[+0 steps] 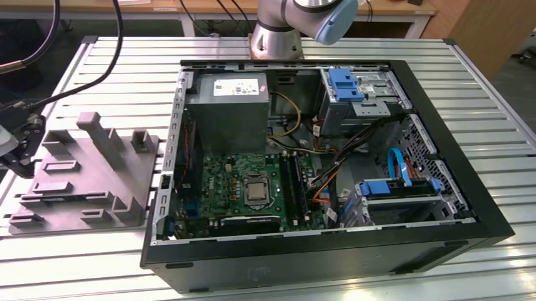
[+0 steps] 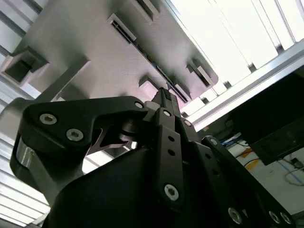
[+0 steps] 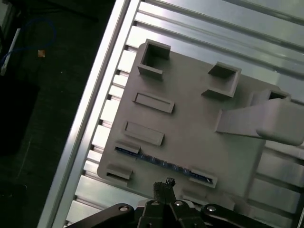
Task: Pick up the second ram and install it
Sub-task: 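Pick up the second ram and move it above second insertion slot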
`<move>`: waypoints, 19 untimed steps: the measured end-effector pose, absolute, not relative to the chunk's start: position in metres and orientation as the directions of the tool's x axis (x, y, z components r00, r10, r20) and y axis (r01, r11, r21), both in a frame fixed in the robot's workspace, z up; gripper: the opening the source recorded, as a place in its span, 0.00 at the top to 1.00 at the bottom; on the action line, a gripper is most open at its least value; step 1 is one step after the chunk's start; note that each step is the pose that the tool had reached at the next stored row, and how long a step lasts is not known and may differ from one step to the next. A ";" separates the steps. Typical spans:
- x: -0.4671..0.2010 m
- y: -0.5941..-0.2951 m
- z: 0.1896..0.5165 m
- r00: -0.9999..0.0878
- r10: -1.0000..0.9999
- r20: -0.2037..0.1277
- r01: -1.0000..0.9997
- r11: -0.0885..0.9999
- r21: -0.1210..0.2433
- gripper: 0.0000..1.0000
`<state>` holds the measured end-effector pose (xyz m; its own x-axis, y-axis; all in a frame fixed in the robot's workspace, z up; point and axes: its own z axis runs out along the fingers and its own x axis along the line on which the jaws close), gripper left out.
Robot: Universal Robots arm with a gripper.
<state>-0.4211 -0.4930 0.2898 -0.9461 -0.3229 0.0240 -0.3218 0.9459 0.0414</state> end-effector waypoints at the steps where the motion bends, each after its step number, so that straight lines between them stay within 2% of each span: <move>1: -0.421 -0.493 0.290 -0.940 -0.340 0.024 -0.339 0.940 0.041 0.90; 19: -0.421 -0.493 0.286 -0.787 -0.616 0.024 -0.615 0.788 0.041 0.90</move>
